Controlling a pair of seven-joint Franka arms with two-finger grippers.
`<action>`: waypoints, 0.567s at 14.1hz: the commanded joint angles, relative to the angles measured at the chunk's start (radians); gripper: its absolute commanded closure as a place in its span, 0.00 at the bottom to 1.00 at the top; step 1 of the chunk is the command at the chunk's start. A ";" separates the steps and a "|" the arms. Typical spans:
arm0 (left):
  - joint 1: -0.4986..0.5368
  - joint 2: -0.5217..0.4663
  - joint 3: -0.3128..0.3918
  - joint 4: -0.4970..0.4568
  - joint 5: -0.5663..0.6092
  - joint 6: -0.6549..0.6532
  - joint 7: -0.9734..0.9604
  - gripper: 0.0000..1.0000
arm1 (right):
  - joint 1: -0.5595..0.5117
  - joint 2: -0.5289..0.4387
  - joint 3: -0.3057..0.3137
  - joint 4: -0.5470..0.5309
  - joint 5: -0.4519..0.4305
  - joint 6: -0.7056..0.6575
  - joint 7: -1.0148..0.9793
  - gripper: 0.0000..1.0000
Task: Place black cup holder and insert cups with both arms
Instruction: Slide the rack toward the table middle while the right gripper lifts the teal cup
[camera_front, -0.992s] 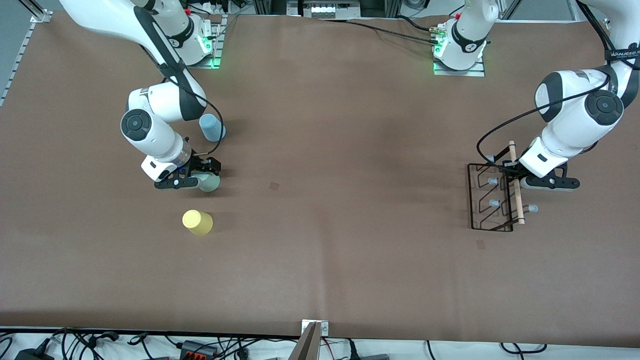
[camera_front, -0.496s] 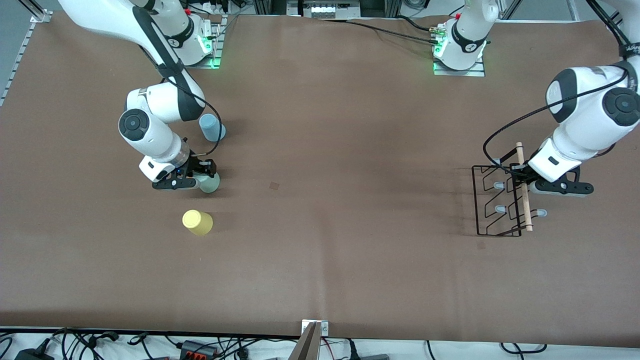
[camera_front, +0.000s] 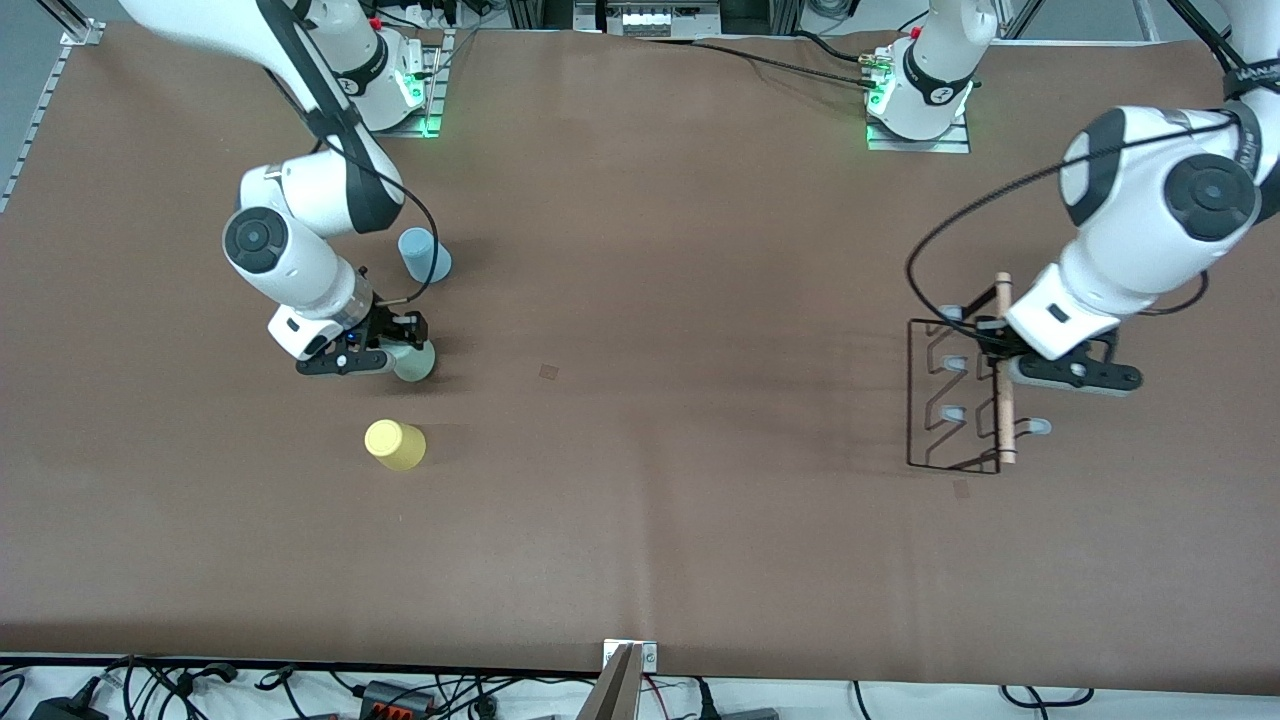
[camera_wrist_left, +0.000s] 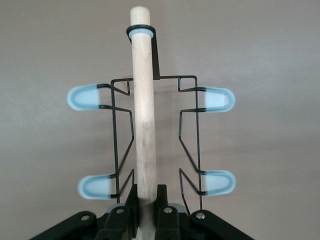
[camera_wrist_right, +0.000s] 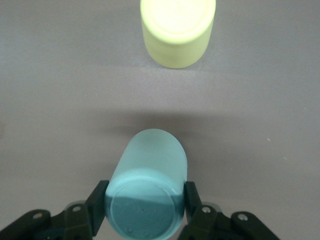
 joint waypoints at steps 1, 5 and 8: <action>-0.033 0.023 -0.092 0.101 0.014 -0.088 -0.173 0.99 | 0.006 -0.148 0.002 -0.014 -0.002 -0.166 -0.010 0.94; -0.140 0.087 -0.162 0.158 0.004 -0.085 -0.333 0.99 | 0.017 -0.277 0.004 -0.014 -0.002 -0.295 -0.002 0.94; -0.255 0.180 -0.160 0.230 0.013 -0.076 -0.477 0.99 | 0.066 -0.311 0.004 -0.015 0.008 -0.319 0.012 0.94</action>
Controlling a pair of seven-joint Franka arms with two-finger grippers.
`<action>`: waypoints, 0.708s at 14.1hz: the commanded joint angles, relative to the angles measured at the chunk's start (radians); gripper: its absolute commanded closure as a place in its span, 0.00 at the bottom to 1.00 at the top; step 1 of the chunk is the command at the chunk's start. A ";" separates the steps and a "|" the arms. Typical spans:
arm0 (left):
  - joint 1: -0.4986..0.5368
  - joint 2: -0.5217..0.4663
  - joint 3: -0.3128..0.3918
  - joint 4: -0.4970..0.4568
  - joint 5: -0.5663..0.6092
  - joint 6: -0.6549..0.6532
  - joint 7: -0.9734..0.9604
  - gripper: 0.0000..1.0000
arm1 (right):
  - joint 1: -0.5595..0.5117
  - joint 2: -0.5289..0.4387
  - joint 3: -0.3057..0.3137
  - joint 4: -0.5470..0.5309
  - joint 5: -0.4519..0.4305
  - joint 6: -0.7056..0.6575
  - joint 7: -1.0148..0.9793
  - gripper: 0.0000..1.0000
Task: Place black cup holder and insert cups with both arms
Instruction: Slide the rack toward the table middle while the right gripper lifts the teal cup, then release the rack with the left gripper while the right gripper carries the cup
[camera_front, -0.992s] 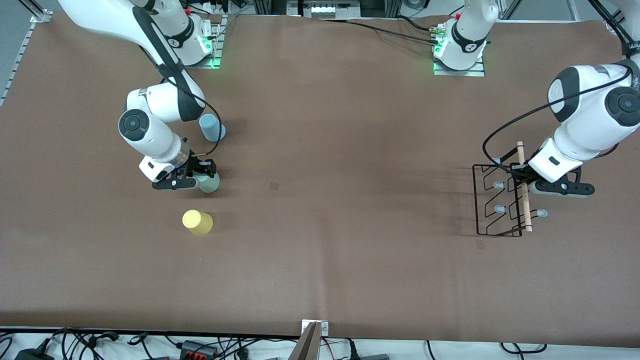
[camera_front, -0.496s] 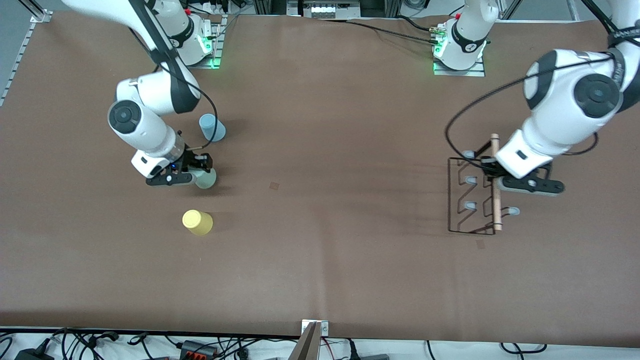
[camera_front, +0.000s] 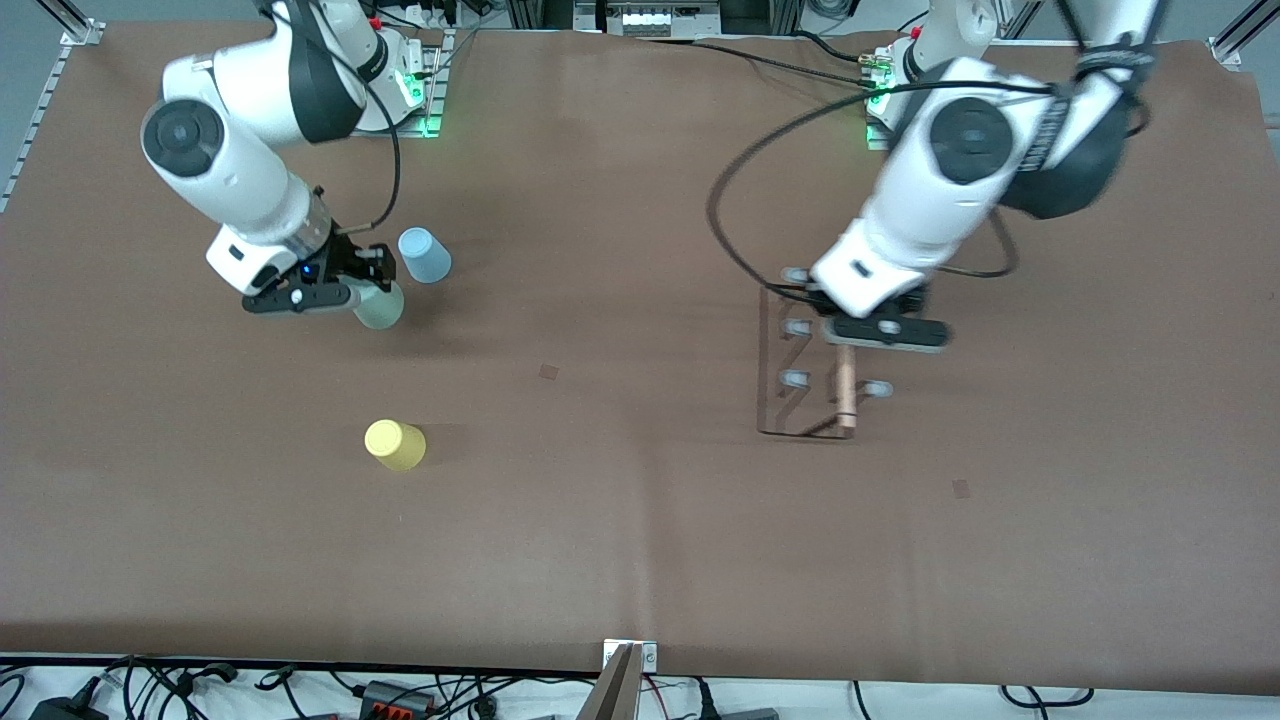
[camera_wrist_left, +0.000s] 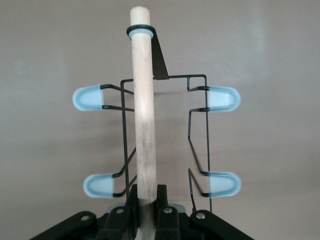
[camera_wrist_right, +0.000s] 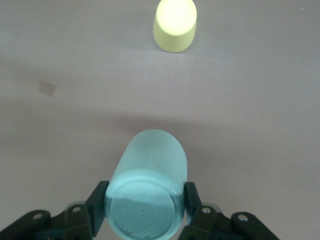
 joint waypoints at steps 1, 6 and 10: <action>-0.064 0.127 0.002 0.148 0.015 -0.017 -0.113 0.99 | 0.059 -0.022 -0.003 -0.021 0.007 -0.006 0.027 0.94; -0.151 0.220 0.002 0.208 0.018 -0.016 -0.141 0.99 | 0.055 -0.019 -0.006 -0.029 0.005 -0.012 0.029 0.94; -0.180 0.279 0.002 0.199 0.052 0.032 -0.141 0.99 | 0.053 -0.007 -0.008 -0.030 0.007 -0.007 0.032 0.94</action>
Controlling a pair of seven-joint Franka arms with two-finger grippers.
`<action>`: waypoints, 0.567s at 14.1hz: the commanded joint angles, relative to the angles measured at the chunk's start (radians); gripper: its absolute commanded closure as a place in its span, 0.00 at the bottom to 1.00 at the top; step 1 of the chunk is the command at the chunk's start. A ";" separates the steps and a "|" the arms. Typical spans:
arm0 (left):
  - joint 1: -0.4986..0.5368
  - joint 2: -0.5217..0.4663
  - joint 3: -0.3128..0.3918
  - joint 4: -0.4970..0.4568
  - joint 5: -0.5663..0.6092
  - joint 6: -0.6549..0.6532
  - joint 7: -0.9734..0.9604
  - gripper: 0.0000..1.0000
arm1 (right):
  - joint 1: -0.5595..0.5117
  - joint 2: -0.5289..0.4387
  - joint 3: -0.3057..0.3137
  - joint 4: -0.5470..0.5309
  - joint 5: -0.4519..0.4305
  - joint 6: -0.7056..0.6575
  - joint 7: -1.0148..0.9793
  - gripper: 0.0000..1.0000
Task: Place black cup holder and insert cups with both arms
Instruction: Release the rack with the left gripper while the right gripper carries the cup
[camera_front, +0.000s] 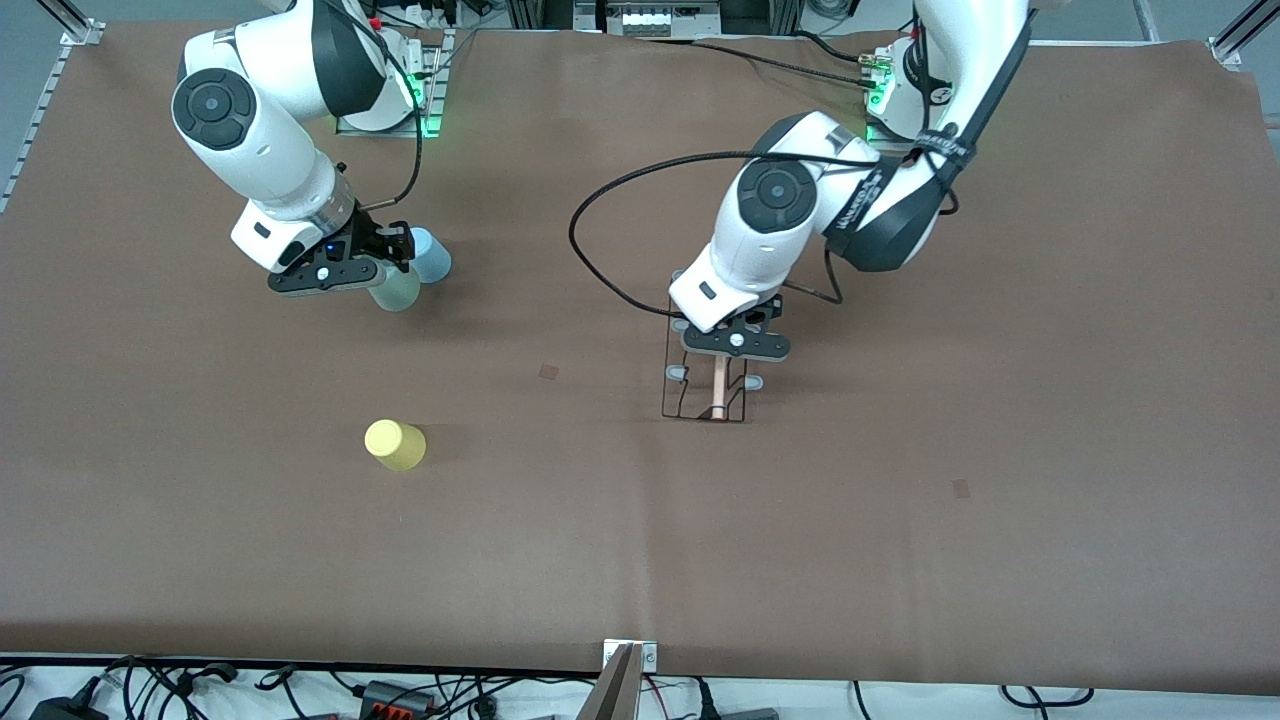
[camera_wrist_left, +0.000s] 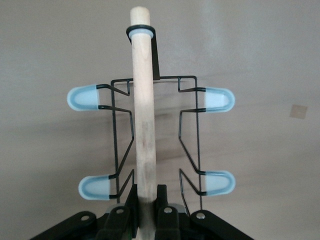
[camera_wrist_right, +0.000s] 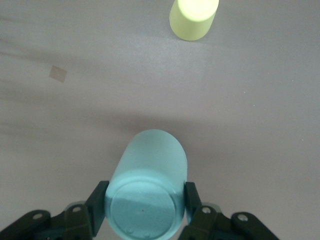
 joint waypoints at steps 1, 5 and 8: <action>-0.030 0.044 0.004 0.031 0.037 0.015 -0.017 0.99 | 0.002 0.005 -0.002 -0.006 0.007 0.002 0.009 0.94; -0.046 0.070 0.004 0.027 0.037 0.012 -0.025 0.92 | 0.007 0.012 -0.002 -0.004 0.007 -0.004 0.008 0.94; -0.041 0.067 0.004 0.027 0.038 0.006 -0.025 0.20 | 0.016 0.005 0.003 -0.001 0.013 -0.041 0.081 0.94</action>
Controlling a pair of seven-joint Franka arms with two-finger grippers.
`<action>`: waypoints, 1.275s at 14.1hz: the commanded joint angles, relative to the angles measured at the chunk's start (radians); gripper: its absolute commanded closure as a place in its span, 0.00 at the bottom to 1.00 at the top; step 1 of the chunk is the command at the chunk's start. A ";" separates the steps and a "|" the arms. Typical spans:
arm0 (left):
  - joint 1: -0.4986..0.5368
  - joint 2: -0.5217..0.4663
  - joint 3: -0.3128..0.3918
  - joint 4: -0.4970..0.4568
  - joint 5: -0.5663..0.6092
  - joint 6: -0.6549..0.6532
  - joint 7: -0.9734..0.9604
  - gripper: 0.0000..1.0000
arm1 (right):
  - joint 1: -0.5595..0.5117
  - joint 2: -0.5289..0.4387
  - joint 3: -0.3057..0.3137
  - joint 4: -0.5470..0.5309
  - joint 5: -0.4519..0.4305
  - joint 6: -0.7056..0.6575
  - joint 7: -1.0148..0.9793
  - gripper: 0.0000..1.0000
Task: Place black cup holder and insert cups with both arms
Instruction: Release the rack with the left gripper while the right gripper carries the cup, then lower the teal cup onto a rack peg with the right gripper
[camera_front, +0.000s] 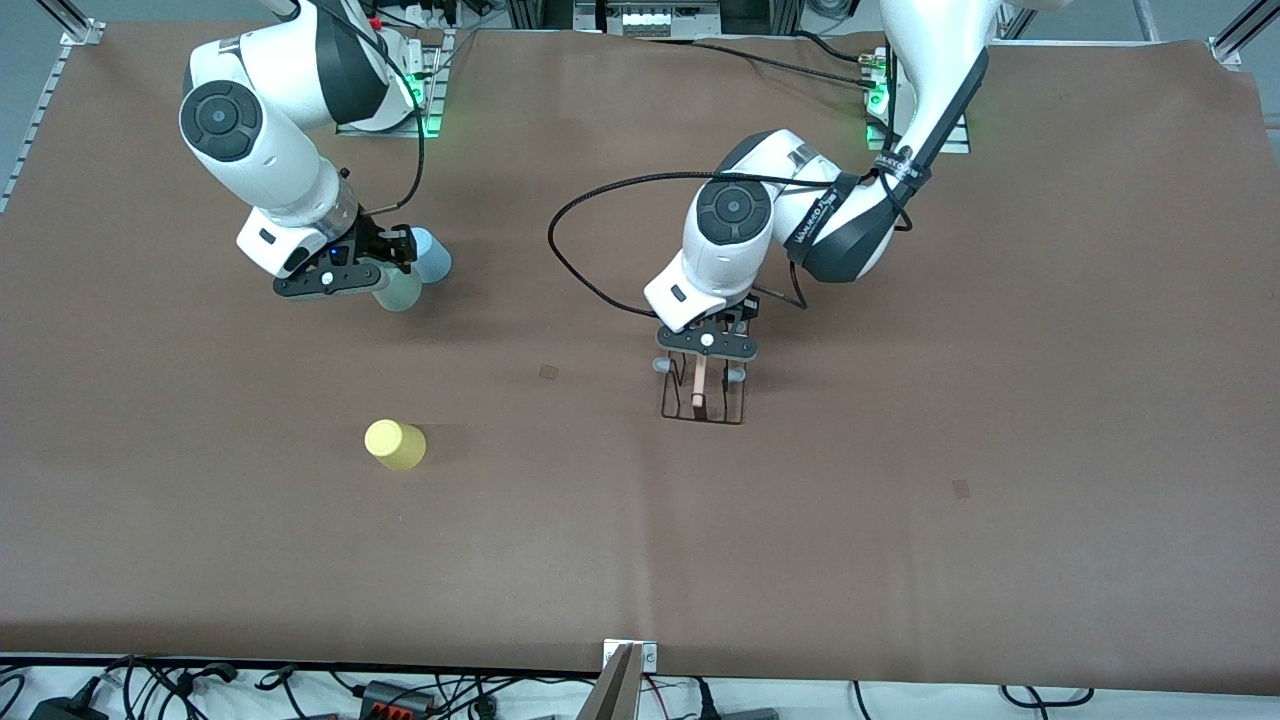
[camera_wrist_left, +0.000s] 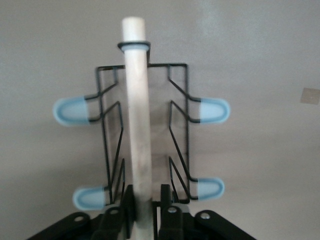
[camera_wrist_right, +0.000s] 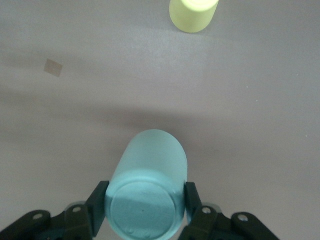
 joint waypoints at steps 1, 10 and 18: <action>0.003 0.009 0.003 0.026 0.022 -0.010 -0.010 0.00 | 0.028 -0.015 0.004 0.003 0.012 -0.030 0.125 0.94; 0.217 -0.216 0.008 0.043 0.022 -0.250 0.189 0.00 | 0.269 0.014 0.004 0.142 0.103 -0.017 0.664 0.95; 0.538 -0.311 0.003 0.046 0.007 -0.356 0.545 0.00 | 0.524 0.346 0.002 0.538 0.040 -0.020 1.133 0.95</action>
